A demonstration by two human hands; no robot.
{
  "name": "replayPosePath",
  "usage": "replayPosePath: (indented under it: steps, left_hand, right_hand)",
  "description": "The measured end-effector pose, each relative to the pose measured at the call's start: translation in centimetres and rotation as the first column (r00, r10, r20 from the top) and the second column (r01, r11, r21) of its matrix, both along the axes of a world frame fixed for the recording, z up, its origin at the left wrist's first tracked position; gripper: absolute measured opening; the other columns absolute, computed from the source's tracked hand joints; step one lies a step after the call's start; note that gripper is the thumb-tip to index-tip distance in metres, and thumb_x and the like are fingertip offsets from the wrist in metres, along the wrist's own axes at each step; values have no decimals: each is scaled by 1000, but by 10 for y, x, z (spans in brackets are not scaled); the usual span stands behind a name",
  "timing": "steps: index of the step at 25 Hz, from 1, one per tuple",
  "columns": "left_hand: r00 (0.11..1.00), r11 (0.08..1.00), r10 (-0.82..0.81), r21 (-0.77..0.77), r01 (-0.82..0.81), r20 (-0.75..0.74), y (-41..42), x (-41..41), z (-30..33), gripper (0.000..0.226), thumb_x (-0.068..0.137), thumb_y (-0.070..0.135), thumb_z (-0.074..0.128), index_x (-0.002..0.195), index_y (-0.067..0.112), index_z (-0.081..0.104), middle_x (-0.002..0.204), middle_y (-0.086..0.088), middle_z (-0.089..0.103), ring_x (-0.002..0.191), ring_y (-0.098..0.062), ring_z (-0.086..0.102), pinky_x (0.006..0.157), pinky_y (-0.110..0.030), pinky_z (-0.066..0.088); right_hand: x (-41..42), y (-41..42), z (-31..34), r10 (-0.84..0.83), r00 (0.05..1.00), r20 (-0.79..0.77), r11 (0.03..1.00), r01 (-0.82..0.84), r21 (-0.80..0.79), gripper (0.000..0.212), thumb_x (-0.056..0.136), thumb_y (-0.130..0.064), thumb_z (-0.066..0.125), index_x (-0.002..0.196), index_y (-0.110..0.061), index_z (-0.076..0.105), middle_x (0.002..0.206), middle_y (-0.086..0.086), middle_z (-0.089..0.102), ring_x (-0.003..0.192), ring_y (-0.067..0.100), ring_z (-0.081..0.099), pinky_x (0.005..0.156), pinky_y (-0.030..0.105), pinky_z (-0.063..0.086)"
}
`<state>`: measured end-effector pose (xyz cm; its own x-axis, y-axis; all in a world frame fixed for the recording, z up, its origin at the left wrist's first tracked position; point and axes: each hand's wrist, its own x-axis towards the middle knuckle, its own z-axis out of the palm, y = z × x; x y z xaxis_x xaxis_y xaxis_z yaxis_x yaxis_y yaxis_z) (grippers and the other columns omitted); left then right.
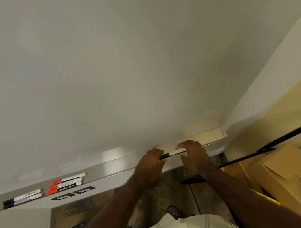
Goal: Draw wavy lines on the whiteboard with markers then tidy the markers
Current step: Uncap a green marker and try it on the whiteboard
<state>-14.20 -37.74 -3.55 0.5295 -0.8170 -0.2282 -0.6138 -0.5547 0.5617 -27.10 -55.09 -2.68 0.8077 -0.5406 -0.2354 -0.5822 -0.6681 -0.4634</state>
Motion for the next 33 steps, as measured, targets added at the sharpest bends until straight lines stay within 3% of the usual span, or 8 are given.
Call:
replayPosePath:
  steps: [9, 13, 16, 20, 23, 26, 30, 33]
  left_hand:
    - [983, 994, -73, 89, 58, 170, -23, -5, -6, 30, 104, 28, 59, 130, 15, 65, 124, -4, 60, 112, -20, 54, 96, -34, 50]
    - [987, 996, -64, 70, 54, 151, -24, -4, -4, 27, 105, 24, 58, 127, 13, 69, 119, -6, 60, 110, -21, 54, 93, -30, 49]
    - [991, 1000, -17, 14, 15, 135, -22, -2, 3, 27, 106, 23, 55, 127, 13, 69, 120, -4, 58, 108, -18, 52, 95, -28, 48]
    - [993, 995, 41, -98, -30, 111, -16, 2, 18, 26, 105, 20, 54, 125, 15, 69, 117, -2, 56, 101, -13, 49, 94, -26, 47]
    - [995, 979, 60, -198, -42, 83, -7, 7, 32, 25, 105, 21, 53, 124, 16, 68, 113, 1, 57, 97, -11, 50, 90, -28, 50]
    - [995, 954, 50, -298, -23, 83, 3, 12, 51, 24, 106, 27, 51, 123, 19, 67, 108, 4, 61, 94, -9, 53, 83, -24, 47]
    - [995, 912, 33, -410, 10, 98, 22, 18, 82, 21, 107, 27, 52, 121, 19, 65, 104, 8, 61, 90, -1, 50, 80, -14, 40]
    - [997, 881, 15, -473, 21, 71, 40, 21, 103, 20, 108, 28, 52, 121, 19, 65, 101, 14, 58, 91, 3, 51, 80, -10, 39]
  right_hand:
    - [-8, -10, -13, 56, 998, 12, 997, -55, -48, 39, 96, -23, 69, 134, -27, 64, 138, -3, 58, 125, 20, 51, 104, 36, 45]
    - [-7, -12, -16, 29, 997, 67, 999, -32, 43, 37, 95, -26, 71, 131, -28, 65, 132, -3, 60, 122, 18, 52, 106, 40, 48]
    - [-4, -12, -8, -128, 975, 180, 977, 94, 190, 44, 91, -33, 78, 132, -26, 64, 126, -5, 61, 111, 14, 59, 96, 37, 57]
    - [9, -6, 26, -422, 885, 195, 821, 283, 496, 52, 87, -49, 81, 131, -26, 62, 112, -8, 66, 94, 12, 69, 78, 29, 60]
    - [19, 3, 48, -586, 797, 145, 576, 284, 767, 44, 89, -43, 81, 118, -11, 70, 87, 5, 77, 72, 18, 73, 61, 35, 60]
    - [29, 17, 72, -639, 766, 72, 371, 224, 901, 43, 90, -43, 79, 102, -2, 71, 76, 12, 72, 62, 21, 66, 51, 32, 49]
    - [48, 39, 100, -552, 830, 77, 356, 151, 922, 45, 87, -52, 78, 88, -9, 66, 67, 12, 63, 54, 20, 57, 46, 27, 37]
    - [59, 54, 119, -468, 876, 119, 388, 82, 918, 43, 92, -51, 73, 94, -9, 63, 71, 14, 65, 53, 19, 54, 46, 26, 37]
